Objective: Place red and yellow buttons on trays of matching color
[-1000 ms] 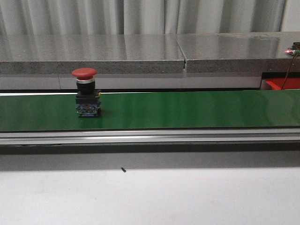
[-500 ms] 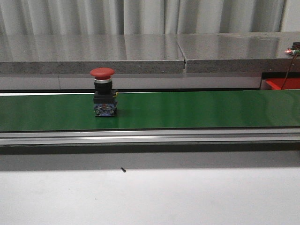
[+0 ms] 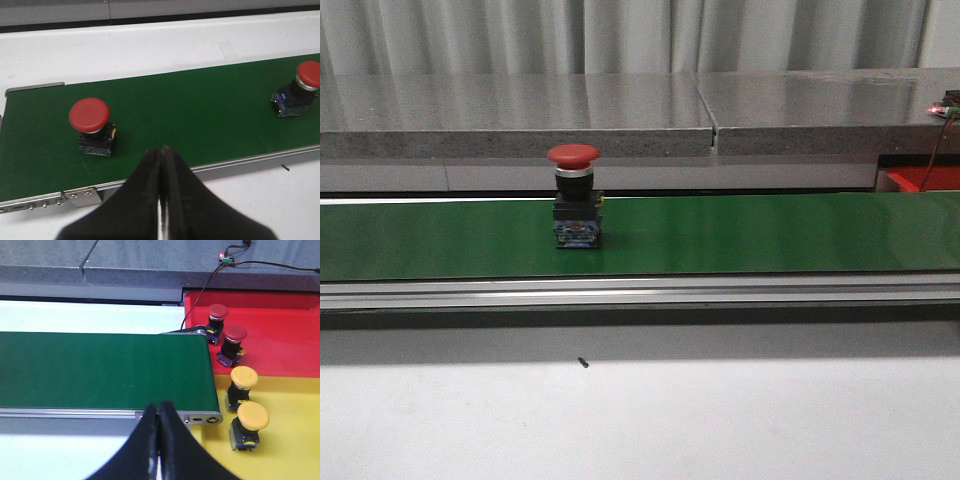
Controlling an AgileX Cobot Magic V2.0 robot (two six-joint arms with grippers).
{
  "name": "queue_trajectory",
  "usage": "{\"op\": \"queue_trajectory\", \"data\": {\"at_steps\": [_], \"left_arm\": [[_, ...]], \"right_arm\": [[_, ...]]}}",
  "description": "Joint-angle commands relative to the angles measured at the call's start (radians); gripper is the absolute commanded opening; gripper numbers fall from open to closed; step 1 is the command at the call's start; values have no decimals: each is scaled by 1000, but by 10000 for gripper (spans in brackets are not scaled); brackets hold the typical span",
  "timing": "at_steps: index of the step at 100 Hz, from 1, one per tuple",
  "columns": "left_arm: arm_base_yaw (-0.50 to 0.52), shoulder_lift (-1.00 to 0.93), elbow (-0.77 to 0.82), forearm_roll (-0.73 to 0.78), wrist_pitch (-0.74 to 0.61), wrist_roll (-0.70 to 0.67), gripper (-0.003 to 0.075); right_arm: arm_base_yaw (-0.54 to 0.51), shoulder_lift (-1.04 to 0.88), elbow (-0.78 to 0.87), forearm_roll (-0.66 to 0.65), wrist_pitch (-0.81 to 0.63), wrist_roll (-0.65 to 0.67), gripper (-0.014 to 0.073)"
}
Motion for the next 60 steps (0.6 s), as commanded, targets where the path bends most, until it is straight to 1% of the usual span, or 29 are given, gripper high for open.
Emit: {"op": "queue_trajectory", "data": {"at_steps": [1, 19, 26, 35, 47, 60], "left_arm": [[-10, -43, -2, -35, -91, 1, -20], [-10, -143, 61, -37, -117, 1, -20], [-10, -187, 93, -70, -147, 1, -20], [-10, -243, 136, -77, -190, 1, -20], [-10, -292, 175, -77, -195, 1, -20], [-10, -306, 177, -77, -190, 1, -20]], "right_arm": [[3, 1, -24, 6, -71, -6, -67], [3, 1, -24, 6, -71, -6, -67], [3, 1, -24, 6, -71, -6, -67], [3, 1, -24, 6, -71, -6, -67], [3, 1, -24, 11, -71, -6, -67], [3, 1, -24, 14, -76, -6, -67]]}}
